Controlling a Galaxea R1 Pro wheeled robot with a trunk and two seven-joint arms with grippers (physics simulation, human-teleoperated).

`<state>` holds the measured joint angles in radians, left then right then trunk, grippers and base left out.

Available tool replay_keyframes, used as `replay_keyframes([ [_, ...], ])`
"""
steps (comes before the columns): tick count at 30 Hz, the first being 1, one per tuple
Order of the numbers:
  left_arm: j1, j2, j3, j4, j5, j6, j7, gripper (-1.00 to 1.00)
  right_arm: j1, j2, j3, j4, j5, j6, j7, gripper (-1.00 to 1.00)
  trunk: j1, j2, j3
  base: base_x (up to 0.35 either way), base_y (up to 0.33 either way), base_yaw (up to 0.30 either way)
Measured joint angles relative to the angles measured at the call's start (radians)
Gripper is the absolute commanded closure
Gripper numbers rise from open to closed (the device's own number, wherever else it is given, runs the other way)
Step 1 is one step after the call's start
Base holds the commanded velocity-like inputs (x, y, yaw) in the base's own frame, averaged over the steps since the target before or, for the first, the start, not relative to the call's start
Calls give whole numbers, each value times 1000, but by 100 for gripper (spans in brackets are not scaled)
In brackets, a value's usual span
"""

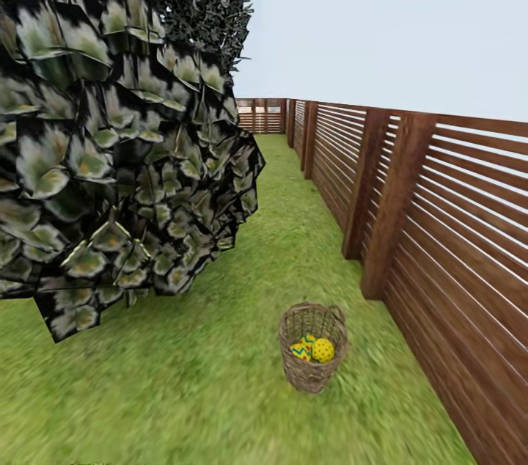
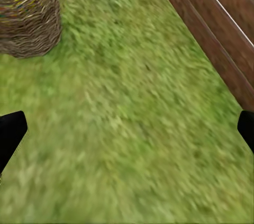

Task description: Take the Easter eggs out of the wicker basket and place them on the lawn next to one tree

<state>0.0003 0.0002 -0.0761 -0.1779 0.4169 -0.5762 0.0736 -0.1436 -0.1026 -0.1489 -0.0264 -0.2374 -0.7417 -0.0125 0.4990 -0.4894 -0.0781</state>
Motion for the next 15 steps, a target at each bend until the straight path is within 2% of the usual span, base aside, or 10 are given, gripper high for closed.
replay_keyframes([
  [8, 0, 0, 0, 0, 0, 0, 0, -100, 0, 0, 0, 0, 0, 0, 0, -100, 0, 0, 0, 248, -147, 276],
  [15, 0, 0, 0, 0, 0, 1, -1, -100, 0, 0, 0, 0, 0, 1, 0, -100, 0, 0, 0, 256, -212, 276],
])
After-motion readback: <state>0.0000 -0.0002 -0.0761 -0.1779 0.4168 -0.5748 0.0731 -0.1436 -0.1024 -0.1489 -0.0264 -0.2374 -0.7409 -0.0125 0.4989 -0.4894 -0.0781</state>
